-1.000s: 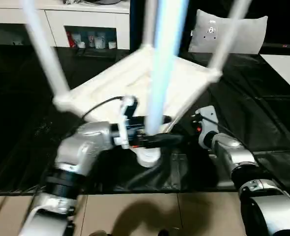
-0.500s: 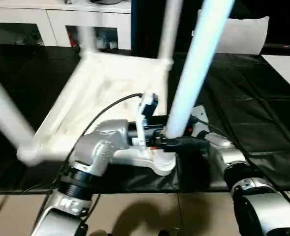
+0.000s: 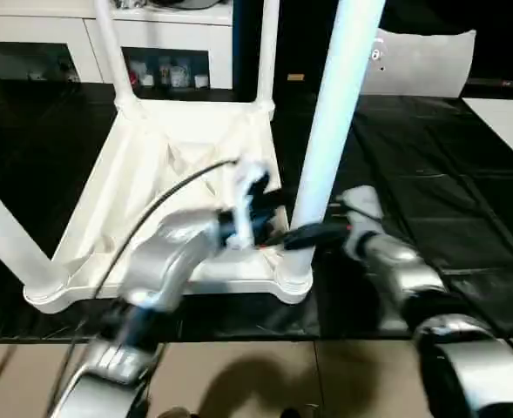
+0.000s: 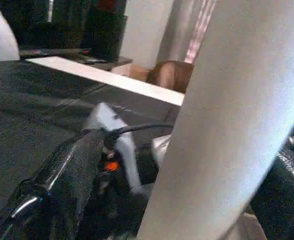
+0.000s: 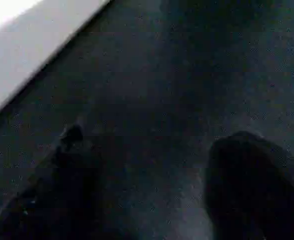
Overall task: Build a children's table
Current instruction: Rotate table base
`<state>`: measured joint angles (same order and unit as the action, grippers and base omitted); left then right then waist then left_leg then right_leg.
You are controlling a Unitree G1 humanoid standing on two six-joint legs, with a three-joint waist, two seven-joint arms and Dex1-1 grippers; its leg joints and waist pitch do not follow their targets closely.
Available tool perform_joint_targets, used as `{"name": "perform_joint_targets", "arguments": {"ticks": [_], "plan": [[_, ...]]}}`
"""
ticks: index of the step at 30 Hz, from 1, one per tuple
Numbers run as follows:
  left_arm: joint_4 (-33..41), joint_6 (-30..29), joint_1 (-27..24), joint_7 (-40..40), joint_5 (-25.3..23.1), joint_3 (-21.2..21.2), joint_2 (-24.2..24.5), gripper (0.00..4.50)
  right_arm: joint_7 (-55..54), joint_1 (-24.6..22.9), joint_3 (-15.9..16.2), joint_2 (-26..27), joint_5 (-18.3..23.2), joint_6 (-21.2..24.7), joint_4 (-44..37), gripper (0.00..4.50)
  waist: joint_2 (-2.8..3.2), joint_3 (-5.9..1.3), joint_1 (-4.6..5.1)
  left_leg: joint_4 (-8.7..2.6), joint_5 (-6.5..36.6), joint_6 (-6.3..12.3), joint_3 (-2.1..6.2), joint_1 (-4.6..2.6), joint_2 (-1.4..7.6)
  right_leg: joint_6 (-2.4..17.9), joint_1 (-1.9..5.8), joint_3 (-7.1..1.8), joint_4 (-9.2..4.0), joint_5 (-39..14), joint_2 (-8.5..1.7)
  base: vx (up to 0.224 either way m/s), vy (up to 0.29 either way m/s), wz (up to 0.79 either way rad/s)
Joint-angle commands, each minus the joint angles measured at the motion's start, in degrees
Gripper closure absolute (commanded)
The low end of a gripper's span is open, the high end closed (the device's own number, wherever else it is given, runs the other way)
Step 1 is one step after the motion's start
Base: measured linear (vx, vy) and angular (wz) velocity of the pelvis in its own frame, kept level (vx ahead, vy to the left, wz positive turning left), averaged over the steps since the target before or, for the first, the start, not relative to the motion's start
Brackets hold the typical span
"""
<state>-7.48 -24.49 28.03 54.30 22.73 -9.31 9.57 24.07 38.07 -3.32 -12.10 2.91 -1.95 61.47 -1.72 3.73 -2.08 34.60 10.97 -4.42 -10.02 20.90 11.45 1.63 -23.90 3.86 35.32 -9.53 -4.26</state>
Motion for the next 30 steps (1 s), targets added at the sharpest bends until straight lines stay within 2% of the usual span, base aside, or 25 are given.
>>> {"name": "perform_joint_targets", "arguments": {"ticks": [1,3,7,8,11,13,14,15,17,19,20,21,23,24,25,26,27,28,29,30], "plan": [[-0.2,0.9,-1.5,-4.2,-3.1,2.0,1.8,0.03,0.8,-1.6,-0.9,-1.3,1.3,-0.2,-2.7,0.00,-0.53,-4.15,-0.40,-3.86,10.6,2.53,-0.02,-0.06,1.34,11.0,3.75,-2.30,-4.29,-15.9,-3.35,0.000,0.000,0.00],[-0.3,1.9,-2.3,-5.8,-4.7,2.0,2.4,0.03,1.1,-2.4,-1.2,-1.7,1.6,-0.2,-4.2,0.00,-0.68,-3.97,-0.38,-3.87,12.1,2.25,-0.04,-0.25,1.25,9.3,3.49,-2.24,-4.81,-20.0,-3.31,0.000,0.000,0.00],[1.0,2.7,-4.4,-7.6,-7.3,1.3,4.6,0.03,4.2,-5.5,-1.6,-3.0,2.9,0.3,-10.5,0.00,-0.98,-3.85,-0.34,-3.93,13.1,1.99,0.07,-0.17,1.10,6.3,3.19,-2.16,-5.30,-25.0,-3.23,0.000,0.000,0.00],[1.3,2.7,-4.8,-7.7,-7.8,1.0,5.1,0.03,5.0,-6.1,-1.6,-3.2,3.1,0.5,-11.7,0.00,-0.85,-3.87,-0.43,-3.95,13.0,1.99,0.11,-0.19,1.11,5.6,3.08,-2.17,-5.41,-25.8,-3.26,0.000,0.000,0.00],[0.3,4.7,-5.6,-8.2,-11.5,-1.1,7.8,0.03,8.8,-9.3,-1.3,-4.5,4.3,1.7,-18.1,0.00,-0.73,-4.01,-0.54,-3.99,12.5,2.32,0.16,-0.27,1.28,5.9,2.79,-2.25,-5.31,-24.4,-3.19,0.000,0.000,0.00],[-0.1,4.9,-5.7,-8.2,-11.9,-1.3,8.2,0.03,10.0,-10.0,-1.1,-4.9,4.6,2.3,-19.7,0.00,-0.65,-3.90,-0.71,-4.18,12.2,2.66,0.26,-0.06,1.33,6.0,2.96,-2.21,-5.20,-23.1,-3.11,0.000,0.000,0.00],[-1.0,5.9,-5.6,-8.1,-12.7,-1.7,9.1,0.03,12.4,-11.6,-0.6,-5.9,5.7,3.0,-23.2,0.00,-0.60,-4.01,-0.79,-4.14,11.5,2.64,0.23,-0.04,1.26,6.4,3.06,-2.21,-5.14,-22.0,-3.10,0.000,0.000,0.00],[-1.7,6.7,-5.5,-8.0,-13.5,-2.2,9.8,0.03,14.0,-12.7,-0.4,-6.6,6.6,3.9,-25.7,0.00,-0.30,-4.02,-0.89,-4.10,11.3,2.65,0.19,-0.12,1.34,6.8,2.95,-2.32,-5.00,-20.8,-3.15,0.000,0.000,0.00],[-3.2,8.8,-5.3,-6.8,-14.8,-2.9,11.2,0.03,18.1,-15.2,0.0,-8.5,8.7,5.6,-31.7,0.00,-0.48,-4.09,-1.09,-4.12,10.5,3.29,0.22,0.01,1.27,7.1,3.24,-2.34,-4.82,-17.9,-2.92,0.000,0.000,0.00],[-3.8,10.0,-5.2,-5.0,-15.0,-3.2,12.2,0.03,21.0,-16.8,0.3,-9.9,9.7,6.7,-35.4,0.00,-0.32,-4.18,-1.45,-4.11,10.0,3.54,0.21,-0.15,1.35,7.3,3.29,-2.41,-4.76,-16.7,-3.04,0.000,0.000,0.00],[-4.1,10.4,-5.1,-3.9,-15.0,-3.4,12.8,0.39,22.3,-17.5,0.4,-10.6,10.1,7.3,-36.9,0.00,-0.37,-4.31,-1.60,-4.07,9.0,3.79,0.22,-0.16,1.42,8.1,3.36,-2.47,-4.43,-14.4,-3.03,0.000,0.000,0.00],[-4.5,10.8,-4.9,-2.6,-14.9,-3.6,13.4,0.39,24.0,-18.3,0.7,-11.7,10.4,7.8,-38.3,0.00,-0.23,-4.35,-1.65,-4.05,8.3,3.99,0.17,-0.21,1.46,9.4,3.33,-2.46,-4.19,-12.4,-3.08,0.000,0.000,0.00],[-6.2,12.8,-4.0,1.4,-15.0,-4.5,15.4,0.42,28.6,-20.1,1.9,-15.1,10.3,9.0,-41.0,0.00,-0.25,-4.26,-1.88,-3.99,8.2,4.42,0.10,-0.26,1.39,10.2,3.37,-2.50,-4.22,-11.9,-3.17,0.000,0.000,0.00],[-6.9,13.3,-3.7,2.6,-15.3,-5.0,16.2,0.69,29.8,-20.6,2.0,-16.0,10.5,9.4,-41.9,0.00,-0.28,-4.25,-1.98,-3.95,8.1,4.47,0.06,-0.20,1.44,10.4,3.41,-2.55,-4.17,-11.5,-3.20,0.000,0.000,0.00],[-7.7,14.3,-3.3,4.4,-15.8,-5.8,17.1,0.80,31.4,-21.1,2.0,-17.1,11.1,10.1,-43.0,0.00,-0.05,-4.16,-2.15,-4.02,8.4,4.55,0.10,-0.28,1.39,10.3,3.40,-2.52,-4.32,-11.8,-3.20,0.000,0.000,0.00],[-9.5,15.6,-2.5,7.0,-16.2,-6.9,18.0,0.82,33.8,-22.1,2.0,-18.9,12.7,12.0,-45.7,0.00,-0.23,-4.03,-2.24,-4.12,9.0,4.56,0.07,-0.23,1.30,10.2,3.43,-2.53,-4.49,-12.8,-3.17,0.000,0.000,0.00],[-9.5,15.6,-2.5,7.0,-16.2,-6.9,18.0,0.82,33.8,-22.1,2.0,-18.9,12.7,12.0,-45.7,0.00,-0.17,-4.06,-2.43,-4.07,9.5,4.44,0.04,-0.43,1.37,9.8,3.40,-2.55,-4.57,-13.6,-3.18,0.000,0.000,0.00],[-9.5,15.6,-2.5,7.0,-16.2,-6.9,18.0,0.94,33.8,-22.1,2.0,-18.9,12.7,12.0,-45.7,0.00,-0.20,-4.11,-2.48,-4.10,9.7,4.12,0.15,-0.41,1.53,9.8,3.44,-2.59,-4.40,-13.9,-3.41,0.000,0.000,0.00],[-10.2,16.1,-2.2,7.5,-16.3,-7.1,18.1,1.12,34.4,-22.6,2.0,-19.5,13.2,12.9,-46.8,0.00,-0.20,-3.84,-2.62,-4.28,10.7,3.68,0.09,-0.47,1.46,9.4,3.29,-2.49,-4.85,-16.3,-3.38,0.000,0.000,0.00],[-11.9,17.7,-1.3,9.5,-16.6,-7.6,18.2,1.12,36.0,-23.7,2.3,-20.9,14.0,14.4,-49.6,0.00,0.08,-3.86,-2.78,-4.32,11.5,3.10,0.25,-0.53,1.52,9.0,3.34,-2.52,-4.89,-17.9,-3.52,0.000,0.000,0.00]]}}
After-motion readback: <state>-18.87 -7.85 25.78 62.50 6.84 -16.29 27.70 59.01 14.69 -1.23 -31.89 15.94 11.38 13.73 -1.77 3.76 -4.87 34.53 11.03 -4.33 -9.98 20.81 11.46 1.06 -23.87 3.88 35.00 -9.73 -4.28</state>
